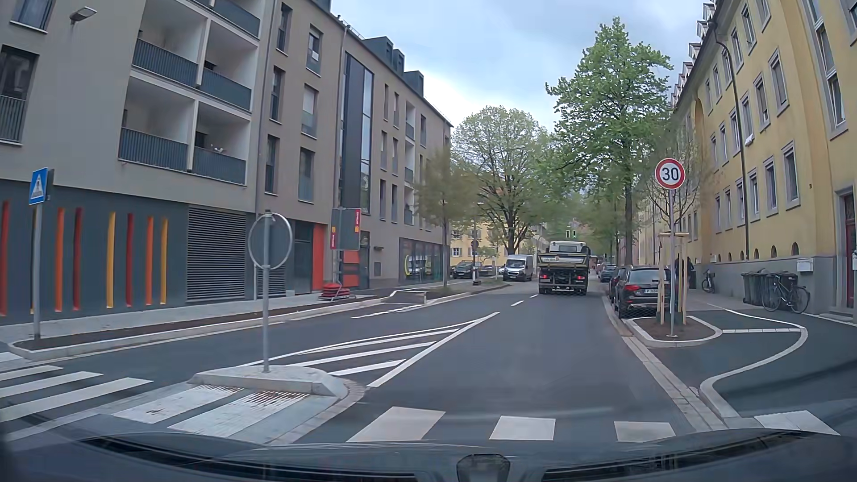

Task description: Follow the waypoints while adhering to traffic rules and regulations

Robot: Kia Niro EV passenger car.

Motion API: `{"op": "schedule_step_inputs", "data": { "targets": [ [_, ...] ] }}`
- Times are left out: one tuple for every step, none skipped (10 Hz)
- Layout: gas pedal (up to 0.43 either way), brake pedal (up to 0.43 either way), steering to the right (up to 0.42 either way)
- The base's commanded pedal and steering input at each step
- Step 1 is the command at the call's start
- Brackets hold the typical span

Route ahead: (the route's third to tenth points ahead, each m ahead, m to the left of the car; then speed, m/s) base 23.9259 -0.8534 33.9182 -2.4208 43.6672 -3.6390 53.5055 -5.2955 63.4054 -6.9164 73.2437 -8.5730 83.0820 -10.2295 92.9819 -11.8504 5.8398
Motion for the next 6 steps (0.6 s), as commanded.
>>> {"op": "schedule_step_inputs", "data": {
  "targets": [
    [0.138, 0.000, 0.148],
    [0.138, 0.000, 0.141],
    [0.138, 0.000, 0.132],
    [0.138, 0.000, 0.125],
    [0.138, 0.000, 0.117],
    [0.138, 0.000, 0.111]
  ]
}}
